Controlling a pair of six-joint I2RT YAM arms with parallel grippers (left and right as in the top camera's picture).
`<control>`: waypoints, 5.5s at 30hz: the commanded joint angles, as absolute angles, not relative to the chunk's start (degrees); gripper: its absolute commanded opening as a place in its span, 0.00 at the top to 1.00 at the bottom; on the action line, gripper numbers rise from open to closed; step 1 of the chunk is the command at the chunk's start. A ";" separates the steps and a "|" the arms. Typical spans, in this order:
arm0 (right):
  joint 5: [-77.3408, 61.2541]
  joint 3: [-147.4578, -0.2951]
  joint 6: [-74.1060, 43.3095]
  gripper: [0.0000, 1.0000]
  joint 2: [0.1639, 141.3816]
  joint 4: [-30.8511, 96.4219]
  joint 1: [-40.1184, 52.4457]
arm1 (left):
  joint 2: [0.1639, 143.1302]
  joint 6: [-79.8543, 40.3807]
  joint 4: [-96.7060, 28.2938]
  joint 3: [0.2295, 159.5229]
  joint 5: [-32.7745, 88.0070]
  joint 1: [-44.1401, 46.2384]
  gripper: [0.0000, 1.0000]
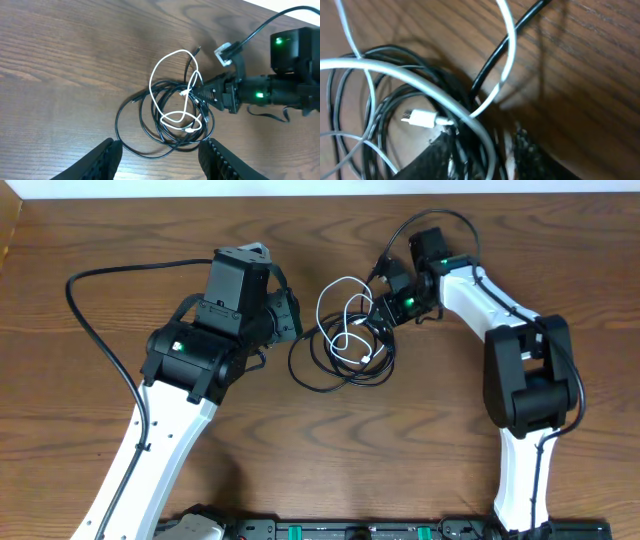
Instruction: Untangle cables
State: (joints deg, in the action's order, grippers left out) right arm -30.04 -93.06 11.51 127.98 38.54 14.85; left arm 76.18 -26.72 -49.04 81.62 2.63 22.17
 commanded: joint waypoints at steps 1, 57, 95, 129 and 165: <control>-31.48 -93.56 12.45 0.62 128.29 37.01 15.44 | 76.40 -25.56 -48.97 81.49 2.09 21.80 0.46; -22.24 -107.13 0.69 0.99 87.81 47.83 14.28 | 76.42 -25.56 -49.01 81.49 2.09 21.80 0.45; -3.14 -105.60 -28.86 0.65 122.04 69.91 23.53 | 77.82 -25.58 -48.99 81.47 2.09 21.80 0.45; -8.08 -130.78 -11.11 0.99 106.26 75.46 21.32 | 77.82 -25.56 -48.75 81.47 2.04 21.80 0.45; 8.47 -135.04 -7.07 0.99 108.90 63.22 -24.91 | 79.11 -25.61 -48.14 81.49 2.13 21.82 0.45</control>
State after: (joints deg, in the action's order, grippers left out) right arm 9.85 -133.49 -6.76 107.63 66.65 -21.45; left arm 78.67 -26.70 -48.14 81.65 2.63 22.17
